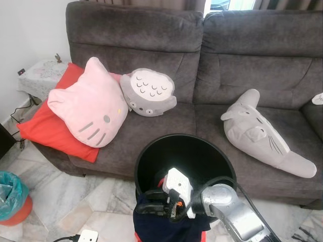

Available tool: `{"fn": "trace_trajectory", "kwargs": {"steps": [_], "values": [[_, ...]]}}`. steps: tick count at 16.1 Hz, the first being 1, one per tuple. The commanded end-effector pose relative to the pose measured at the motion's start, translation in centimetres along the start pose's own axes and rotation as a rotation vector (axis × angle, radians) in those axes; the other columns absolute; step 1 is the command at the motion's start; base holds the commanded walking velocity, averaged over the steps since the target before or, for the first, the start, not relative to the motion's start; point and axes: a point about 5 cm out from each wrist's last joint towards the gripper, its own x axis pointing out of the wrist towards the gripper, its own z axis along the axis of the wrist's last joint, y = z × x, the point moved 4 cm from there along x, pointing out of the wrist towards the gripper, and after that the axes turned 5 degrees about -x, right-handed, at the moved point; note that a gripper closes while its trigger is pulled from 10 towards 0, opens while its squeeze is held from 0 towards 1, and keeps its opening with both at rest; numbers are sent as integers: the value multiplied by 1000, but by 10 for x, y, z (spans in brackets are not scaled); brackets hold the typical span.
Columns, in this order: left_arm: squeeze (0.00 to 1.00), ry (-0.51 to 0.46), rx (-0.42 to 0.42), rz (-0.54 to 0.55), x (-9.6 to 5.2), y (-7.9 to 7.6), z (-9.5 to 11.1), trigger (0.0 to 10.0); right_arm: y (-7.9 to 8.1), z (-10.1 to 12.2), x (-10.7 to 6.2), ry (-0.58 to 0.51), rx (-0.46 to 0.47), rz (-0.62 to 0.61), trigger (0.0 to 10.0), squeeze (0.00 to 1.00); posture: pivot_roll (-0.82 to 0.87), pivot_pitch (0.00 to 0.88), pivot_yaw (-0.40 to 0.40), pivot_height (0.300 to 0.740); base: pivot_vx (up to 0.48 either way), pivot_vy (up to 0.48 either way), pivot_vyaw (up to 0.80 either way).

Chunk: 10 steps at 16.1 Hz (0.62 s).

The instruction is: Hang hanger

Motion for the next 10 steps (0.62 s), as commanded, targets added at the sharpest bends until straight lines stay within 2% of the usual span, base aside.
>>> {"fn": "trace_trajectory", "kwargs": {"steps": [1, 7, 10], "values": [[0, 15, -4, -7, 0, -2, -4, 10000, 0, 1, -1, 9, -8, -15, 10000, 1000, -39, 0, 17, 740, 0, 0, 0], [0, 14, -6, -10, 0, -3, -4, 10000, 9, -1, -3, 24, 25, -8, 10000, 1000, -42, 0, 13, 740, 0, 0, 0], [0, 16, -5, -11, 0, -4, -4, 10000, 8, -13, -6, 100, 17, -21, 10000, 1000, -47, 0, 8, 740, 0, 0, 0]]}}
